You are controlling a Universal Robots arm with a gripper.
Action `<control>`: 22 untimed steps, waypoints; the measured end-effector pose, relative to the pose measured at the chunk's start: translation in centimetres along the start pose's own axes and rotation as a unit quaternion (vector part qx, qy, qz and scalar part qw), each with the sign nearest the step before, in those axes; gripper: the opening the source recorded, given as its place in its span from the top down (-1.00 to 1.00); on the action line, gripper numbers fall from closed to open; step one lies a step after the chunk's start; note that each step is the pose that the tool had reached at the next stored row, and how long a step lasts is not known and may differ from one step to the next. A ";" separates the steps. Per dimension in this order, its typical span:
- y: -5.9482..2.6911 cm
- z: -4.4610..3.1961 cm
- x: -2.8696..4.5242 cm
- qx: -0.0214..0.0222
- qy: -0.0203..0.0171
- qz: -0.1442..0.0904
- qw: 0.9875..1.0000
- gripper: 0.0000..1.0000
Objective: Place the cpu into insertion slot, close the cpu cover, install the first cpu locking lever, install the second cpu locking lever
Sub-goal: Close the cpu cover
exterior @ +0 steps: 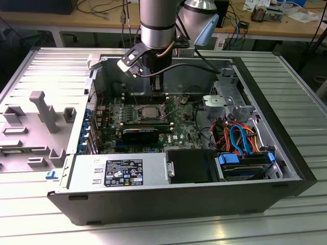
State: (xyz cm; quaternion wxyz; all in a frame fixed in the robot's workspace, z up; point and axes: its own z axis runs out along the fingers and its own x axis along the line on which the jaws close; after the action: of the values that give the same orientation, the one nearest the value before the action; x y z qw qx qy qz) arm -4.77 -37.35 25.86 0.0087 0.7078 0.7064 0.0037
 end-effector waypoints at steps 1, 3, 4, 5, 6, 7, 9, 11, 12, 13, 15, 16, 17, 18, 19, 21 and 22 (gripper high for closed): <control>0.00 0.00 0.00 0.000 0.000 0.000 1.000 0.79; 0.00 0.00 0.00 0.000 0.000 0.000 1.000 0.79; 0.01 0.00 0.00 0.000 0.000 0.000 1.000 0.79; 0.01 -0.04 0.01 0.000 0.000 0.000 1.000 0.79; 0.02 -0.18 0.01 0.000 0.000 0.000 1.000 0.79; 0.02 -0.47 0.00 0.000 0.000 0.000 1.000 0.79; 0.02 -0.64 0.00 0.000 0.000 0.000 1.000 0.79; 0.20 -0.65 0.00 0.000 0.000 0.000 1.000 0.79; 0.41 -0.65 0.00 0.000 0.000 0.000 1.000 0.79; 0.87 -0.63 0.00 0.000 0.000 0.000 1.000 0.79; 1.26 -0.61 0.00 0.000 0.000 -0.001 1.000 0.79; 1.53 -0.60 0.00 0.000 0.000 -0.001 1.000 0.79; 1.60 -0.61 0.00 0.000 0.000 -0.001 1.000 0.79; 1.60 -0.60 0.00 0.000 0.000 -0.001 1.000 0.79; 1.64 -0.60 0.00 0.000 0.000 -0.001 1.000 0.79; 1.68 -0.60 0.00 0.000 0.000 -0.001 1.000 0.79; 1.68 -0.60 0.00 0.000 0.000 -0.001 1.000 0.79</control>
State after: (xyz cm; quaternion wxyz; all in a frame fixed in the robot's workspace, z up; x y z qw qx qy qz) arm -3.11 -37.35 26.49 0.0087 0.7068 0.7074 0.0038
